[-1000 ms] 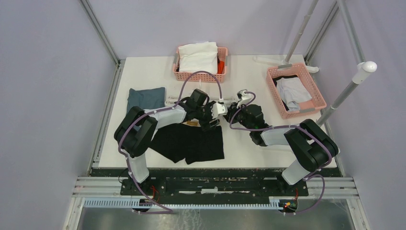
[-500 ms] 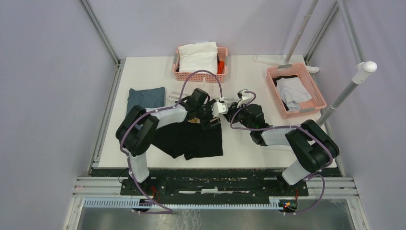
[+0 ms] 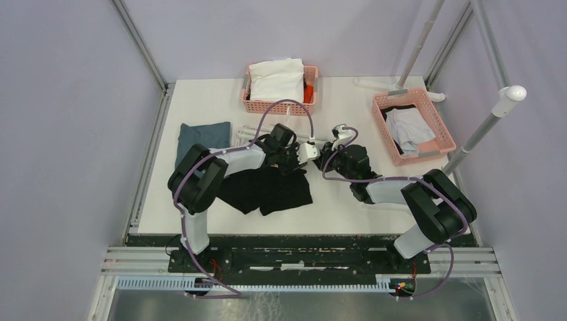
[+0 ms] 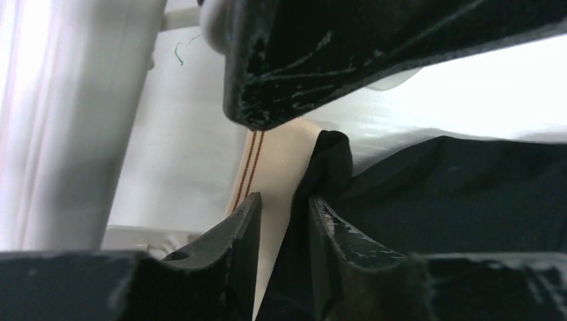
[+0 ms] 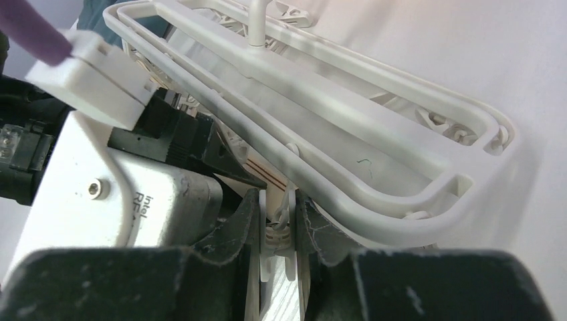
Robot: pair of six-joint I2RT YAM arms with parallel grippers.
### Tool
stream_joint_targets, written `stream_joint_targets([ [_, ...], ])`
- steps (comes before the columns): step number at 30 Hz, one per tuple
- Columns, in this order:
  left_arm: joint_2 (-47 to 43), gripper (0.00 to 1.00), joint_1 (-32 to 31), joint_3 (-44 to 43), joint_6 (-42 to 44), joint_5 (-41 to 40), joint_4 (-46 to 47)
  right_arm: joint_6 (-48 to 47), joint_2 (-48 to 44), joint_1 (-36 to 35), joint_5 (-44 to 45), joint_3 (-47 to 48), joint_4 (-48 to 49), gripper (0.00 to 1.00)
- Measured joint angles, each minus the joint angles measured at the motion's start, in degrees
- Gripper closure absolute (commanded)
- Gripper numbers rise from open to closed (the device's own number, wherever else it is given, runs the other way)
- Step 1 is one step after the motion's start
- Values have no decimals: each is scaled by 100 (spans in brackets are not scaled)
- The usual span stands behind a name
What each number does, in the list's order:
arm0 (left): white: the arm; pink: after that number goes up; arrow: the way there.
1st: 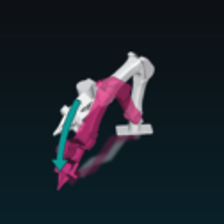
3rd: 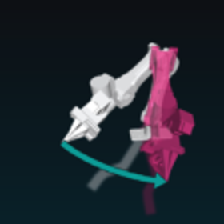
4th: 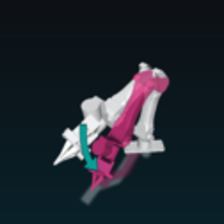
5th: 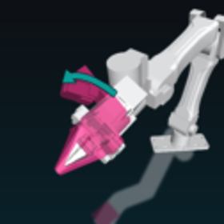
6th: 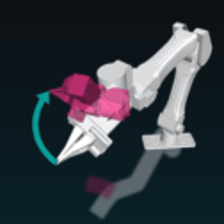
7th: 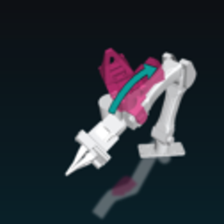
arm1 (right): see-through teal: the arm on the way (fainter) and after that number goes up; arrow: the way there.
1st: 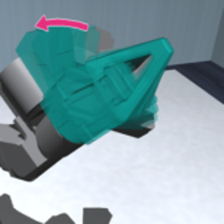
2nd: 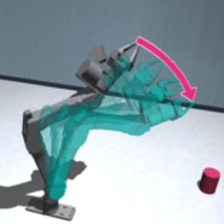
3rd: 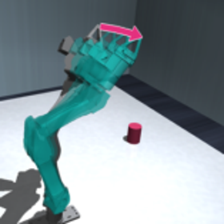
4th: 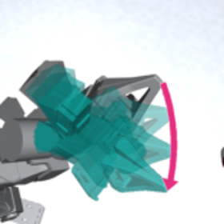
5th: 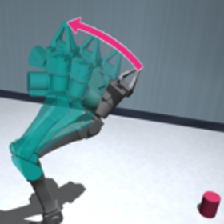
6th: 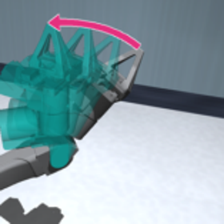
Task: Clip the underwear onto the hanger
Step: Clamp the underwear onto the hanger.
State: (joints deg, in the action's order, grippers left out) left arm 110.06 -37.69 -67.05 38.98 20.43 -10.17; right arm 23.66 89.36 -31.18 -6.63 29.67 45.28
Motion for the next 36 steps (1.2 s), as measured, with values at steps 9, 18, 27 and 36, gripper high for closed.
stream_joint_targets([
  [9, -151, 93, -105, 153, 50, -361, 234, 0, -17, 4, 11, 0, -72, 99],
  [18, -2103, 97, -651, 2170, -570, -1333, 2048, -96, -243, -11, 20, 0, -144, 100],
  [27, -2651, 95, -1661, 3008, -852, -4050, 3888, -149, -367, -11, 22, 0, -295, 100],
  [36, -2214, 56, -3265, 3585, -1394, -5340, 4175, -157, -367, -11, 37, 0, -326, 100],
])
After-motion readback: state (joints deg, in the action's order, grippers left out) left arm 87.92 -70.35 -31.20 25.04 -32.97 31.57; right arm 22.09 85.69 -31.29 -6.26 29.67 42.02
